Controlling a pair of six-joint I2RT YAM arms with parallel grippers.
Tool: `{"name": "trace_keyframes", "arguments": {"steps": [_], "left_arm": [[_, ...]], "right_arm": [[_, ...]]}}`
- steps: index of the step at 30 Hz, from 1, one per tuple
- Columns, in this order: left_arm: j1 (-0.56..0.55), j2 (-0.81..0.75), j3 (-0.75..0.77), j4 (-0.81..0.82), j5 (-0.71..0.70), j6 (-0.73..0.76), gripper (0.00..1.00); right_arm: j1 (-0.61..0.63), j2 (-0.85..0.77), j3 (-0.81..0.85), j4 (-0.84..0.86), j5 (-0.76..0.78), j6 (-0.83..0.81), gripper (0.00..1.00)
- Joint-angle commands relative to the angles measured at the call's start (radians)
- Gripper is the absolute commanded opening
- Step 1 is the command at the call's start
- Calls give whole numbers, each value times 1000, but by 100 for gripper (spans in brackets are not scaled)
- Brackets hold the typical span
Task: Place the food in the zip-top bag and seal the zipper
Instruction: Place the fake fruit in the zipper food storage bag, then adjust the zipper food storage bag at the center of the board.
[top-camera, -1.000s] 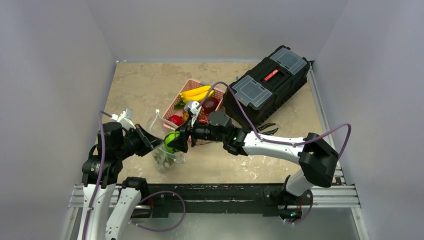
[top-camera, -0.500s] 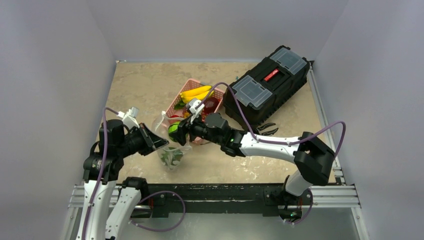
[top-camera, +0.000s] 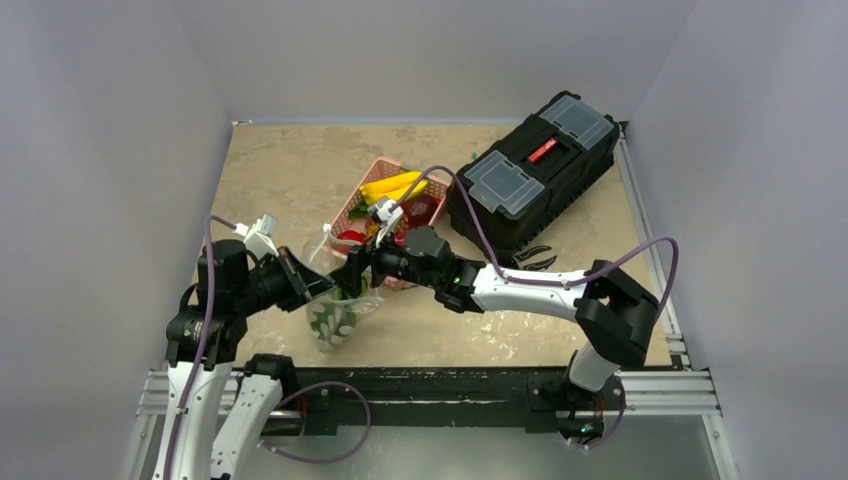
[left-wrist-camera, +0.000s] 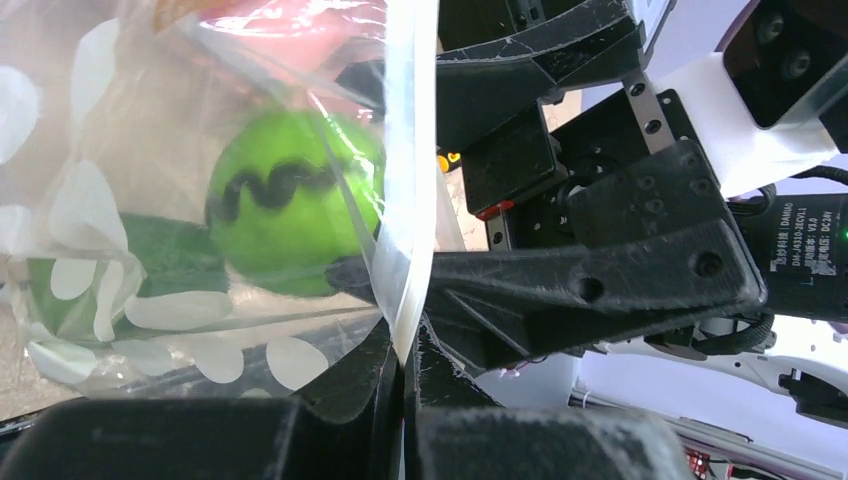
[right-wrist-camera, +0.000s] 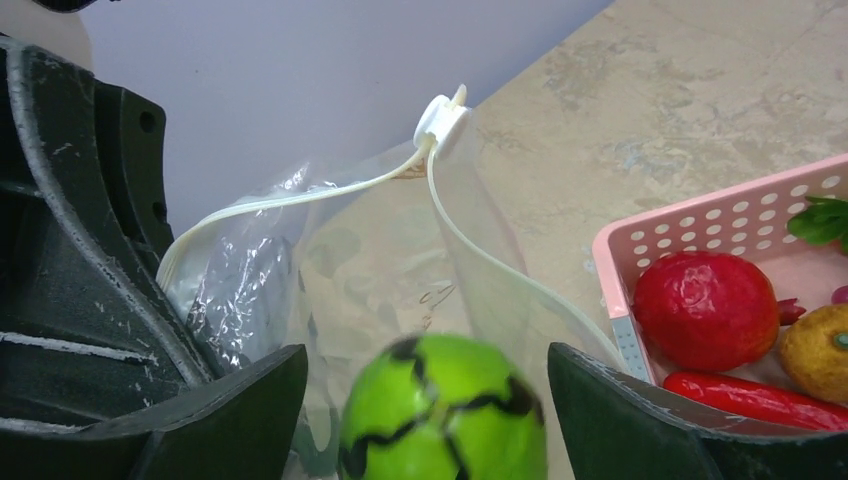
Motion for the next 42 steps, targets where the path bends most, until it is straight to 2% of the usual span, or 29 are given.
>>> {"name": "trace_keyframes", "arguments": {"steps": [1,4,9,14,17,21,22,26,31,34,36,39,42], "left_arm": [[-1,-1,14,43,-5,2,0],[-1,2,14,47,-16,2,0],[-2,2,19,39,-34,7,0],[-1,3,22,37,-35,9,0],[-2,4,17,37,-38,8,0],[-2,-1,3,50,-38,-1,0],[-2,-1,1,52,-38,-1,0],[-1,1,-9,62,-46,-6,0],[-1,-21,66,40,-63,-23,0],[-2,-54,161,-44,-160,-55,0],[-1,-77,164,-107,-253,-90,0],[-2,-105,83,-157,-360,-176,0],[-1,-107,-40,-125,-304,-251,0]], "right_arm": [[0,-86,44,-51,-10,9,95],[0,-127,39,-106,2,-4,99],[-2,-197,21,-196,75,-27,98],[-2,-225,35,-337,158,-36,86],[-2,-241,2,-366,184,-31,81],[9,-236,-31,-390,145,-8,74],[13,-233,-42,-385,133,-4,70],[25,-222,-60,-348,103,5,42],[36,-238,64,-399,139,-48,14],[36,-243,165,-432,128,-55,7],[36,-215,221,-471,100,-44,2],[35,-168,206,-422,28,14,0],[31,-78,218,-410,-20,42,0]]}}
